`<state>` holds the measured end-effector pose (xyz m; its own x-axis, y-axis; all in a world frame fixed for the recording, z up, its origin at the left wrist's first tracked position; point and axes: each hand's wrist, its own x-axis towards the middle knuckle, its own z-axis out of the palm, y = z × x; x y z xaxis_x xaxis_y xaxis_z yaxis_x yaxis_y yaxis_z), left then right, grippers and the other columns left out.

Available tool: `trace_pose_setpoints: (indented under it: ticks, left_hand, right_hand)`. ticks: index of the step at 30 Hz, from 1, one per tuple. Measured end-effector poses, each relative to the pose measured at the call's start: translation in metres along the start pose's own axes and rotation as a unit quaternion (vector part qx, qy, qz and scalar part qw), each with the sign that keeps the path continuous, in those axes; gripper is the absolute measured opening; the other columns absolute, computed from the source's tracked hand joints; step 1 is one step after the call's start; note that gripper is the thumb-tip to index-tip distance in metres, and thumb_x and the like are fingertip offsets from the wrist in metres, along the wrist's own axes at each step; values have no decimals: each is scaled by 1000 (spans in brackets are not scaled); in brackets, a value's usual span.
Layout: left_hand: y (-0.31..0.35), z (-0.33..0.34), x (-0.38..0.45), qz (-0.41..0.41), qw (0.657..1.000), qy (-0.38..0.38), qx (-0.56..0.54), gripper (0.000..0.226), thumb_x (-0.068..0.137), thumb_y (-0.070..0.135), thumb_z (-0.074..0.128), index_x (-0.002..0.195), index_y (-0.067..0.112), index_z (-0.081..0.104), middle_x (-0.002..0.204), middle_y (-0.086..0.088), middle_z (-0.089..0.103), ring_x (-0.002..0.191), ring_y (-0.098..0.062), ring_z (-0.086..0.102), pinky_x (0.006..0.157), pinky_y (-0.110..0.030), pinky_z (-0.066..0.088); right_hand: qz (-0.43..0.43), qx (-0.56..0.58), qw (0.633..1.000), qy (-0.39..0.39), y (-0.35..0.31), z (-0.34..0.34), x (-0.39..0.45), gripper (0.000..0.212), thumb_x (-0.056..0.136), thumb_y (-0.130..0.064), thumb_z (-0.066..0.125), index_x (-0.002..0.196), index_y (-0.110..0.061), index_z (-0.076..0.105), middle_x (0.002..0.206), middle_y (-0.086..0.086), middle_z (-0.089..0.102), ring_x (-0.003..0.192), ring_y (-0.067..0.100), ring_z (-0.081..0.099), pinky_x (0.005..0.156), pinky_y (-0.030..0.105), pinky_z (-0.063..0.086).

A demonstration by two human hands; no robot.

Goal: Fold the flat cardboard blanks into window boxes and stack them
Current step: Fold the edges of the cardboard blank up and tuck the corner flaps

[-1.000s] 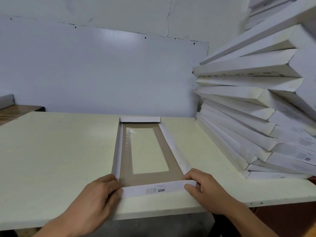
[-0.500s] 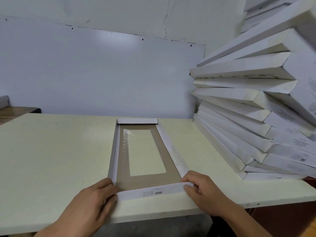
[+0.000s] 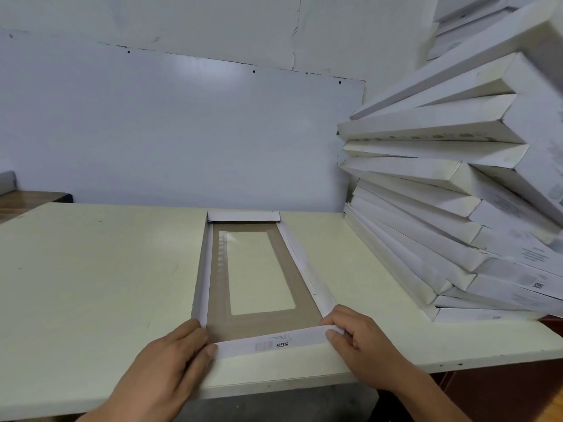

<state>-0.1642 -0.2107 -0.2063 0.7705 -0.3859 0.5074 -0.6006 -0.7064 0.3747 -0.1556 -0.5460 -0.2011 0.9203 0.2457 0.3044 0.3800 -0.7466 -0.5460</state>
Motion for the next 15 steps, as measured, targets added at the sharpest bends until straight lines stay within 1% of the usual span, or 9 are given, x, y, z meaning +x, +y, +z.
trace_pose_setpoints:
  ticks: [3, 6, 8, 12, 15]
  left_hand:
    - [0, 2, -4, -18, 1000, 14, -8, 45, 93, 60, 27, 74, 27, 52, 82, 11, 46, 67, -6, 50, 62, -21, 45]
    - [0, 3, -5, -37, 999, 20, -25, 41, 91, 59, 32, 74, 30, 55, 82, 11, 49, 66, -5, 51, 61, -19, 44]
    - [-1, 1, -4, -43, 998, 20, -37, 37, 90, 56, 36, 73, 31, 57, 80, 10, 51, 65, -5, 51, 59, -19, 43]
    - [0, -1, -4, -43, 998, 17, -49, 29, 87, 49, 39, 75, 34, 61, 79, 11, 53, 65, -5, 53, 60, -22, 45]
    - [3, -4, -4, -41, 997, 13, -57, 23, 85, 42, 40, 78, 39, 61, 79, 14, 53, 64, -3, 53, 59, -19, 45]
  right_hand:
    - [8, 12, 1000, 3, -1, 0, -1, 31, 94, -6, 51, 81, -33, 58, 85, -8, 57, 79, 15, 56, 71, 31, 45]
    - [19, 23, 1000, 6, -2, 1, -1, 30, 95, -3, 48, 84, -27, 63, 87, -7, 59, 83, 15, 58, 76, 34, 48]
    - [23, 32, 999, 13, -2, 2, -1, 35, 95, -1, 46, 85, -28, 65, 87, -8, 60, 85, 14, 59, 77, 32, 48]
    - [36, 55, 998, 26, 0, 3, -1, 40, 95, 1, 44, 90, -28, 71, 90, -11, 63, 91, 12, 62, 80, 27, 48]
    - [43, 70, 996, 30, 1, 3, -2, 42, 95, 2, 43, 92, -28, 73, 93, -13, 65, 94, 10, 63, 82, 24, 48]
